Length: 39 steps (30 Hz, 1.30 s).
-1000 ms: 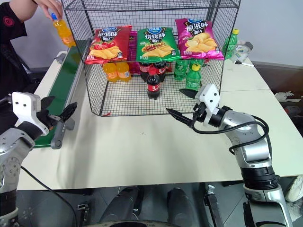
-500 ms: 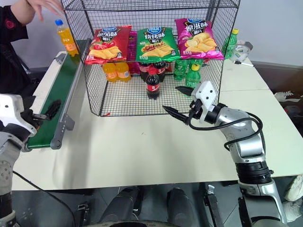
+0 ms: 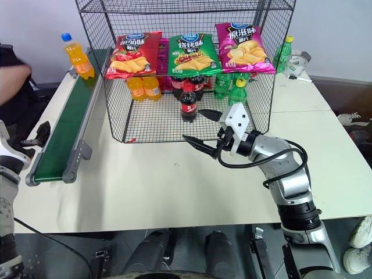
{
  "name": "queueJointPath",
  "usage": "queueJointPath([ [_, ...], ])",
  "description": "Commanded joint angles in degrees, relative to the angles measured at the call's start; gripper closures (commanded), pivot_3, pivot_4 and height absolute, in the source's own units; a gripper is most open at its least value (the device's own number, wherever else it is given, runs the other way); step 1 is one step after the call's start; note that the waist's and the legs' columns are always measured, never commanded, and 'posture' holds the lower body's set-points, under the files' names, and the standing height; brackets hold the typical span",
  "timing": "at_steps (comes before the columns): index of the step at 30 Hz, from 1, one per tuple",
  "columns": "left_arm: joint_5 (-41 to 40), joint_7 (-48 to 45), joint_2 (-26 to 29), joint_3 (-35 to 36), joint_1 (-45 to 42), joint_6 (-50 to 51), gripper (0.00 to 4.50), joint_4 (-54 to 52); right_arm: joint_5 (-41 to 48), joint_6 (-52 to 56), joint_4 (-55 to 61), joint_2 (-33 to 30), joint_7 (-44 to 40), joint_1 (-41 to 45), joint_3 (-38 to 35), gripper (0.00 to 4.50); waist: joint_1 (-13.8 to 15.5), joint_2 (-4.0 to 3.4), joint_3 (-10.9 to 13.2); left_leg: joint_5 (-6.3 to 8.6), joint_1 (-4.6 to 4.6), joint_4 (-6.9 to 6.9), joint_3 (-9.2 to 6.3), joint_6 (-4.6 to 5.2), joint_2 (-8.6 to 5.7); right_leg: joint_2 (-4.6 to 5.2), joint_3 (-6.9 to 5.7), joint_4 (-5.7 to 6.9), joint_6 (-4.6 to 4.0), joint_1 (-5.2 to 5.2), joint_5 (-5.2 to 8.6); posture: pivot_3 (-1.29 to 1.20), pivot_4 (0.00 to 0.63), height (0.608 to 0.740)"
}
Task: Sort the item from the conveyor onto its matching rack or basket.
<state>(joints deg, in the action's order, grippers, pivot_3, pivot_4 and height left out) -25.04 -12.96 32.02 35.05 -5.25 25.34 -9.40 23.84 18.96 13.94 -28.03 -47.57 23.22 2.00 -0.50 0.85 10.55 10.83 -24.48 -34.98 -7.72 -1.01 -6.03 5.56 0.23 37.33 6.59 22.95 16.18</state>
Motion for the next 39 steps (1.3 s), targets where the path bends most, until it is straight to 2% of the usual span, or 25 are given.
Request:
queueJointPath([
  [1,0.9,-0.2,0.9,0.4,-1.1,-2.0,0.06,0.3,0.9,0.2,2.7,0.9,0.8,0.3,0.2,0.0,0.0,0.0,0.0,0.0,0.0,-0.01,0.0,0.0,0.0,0.0,0.0,0.0,0.0,0.01,0.0,0.0,0.15,0.74],
  [19,0.9,-1.7,-1.3,-1.7,-3.6,-6.6,0.06,4.6,1.6,1.2,4.4,3.0,1.3,-0.7,2.0,0.0,0.0,0.0,0.0,0.0,0.0,0.0,0.0,0.0,0.0,0.0,0.0,0.01,0.02,0.03,-0.02,0.0,0.15,0.74],
  [39,0.9,-2.0,-0.9,-2.0,-4.8,-8.6,0.06,7.4,2.1,3.0,7.9,4.2,2.8,-2.5,3.7,0.0,-0.1,0.0,0.0,0.0,0.0,-0.01,0.0,0.0,0.0,0.0,0.0,0.01,0.03,0.05,-0.02,0.0,0.15,0.74],
])
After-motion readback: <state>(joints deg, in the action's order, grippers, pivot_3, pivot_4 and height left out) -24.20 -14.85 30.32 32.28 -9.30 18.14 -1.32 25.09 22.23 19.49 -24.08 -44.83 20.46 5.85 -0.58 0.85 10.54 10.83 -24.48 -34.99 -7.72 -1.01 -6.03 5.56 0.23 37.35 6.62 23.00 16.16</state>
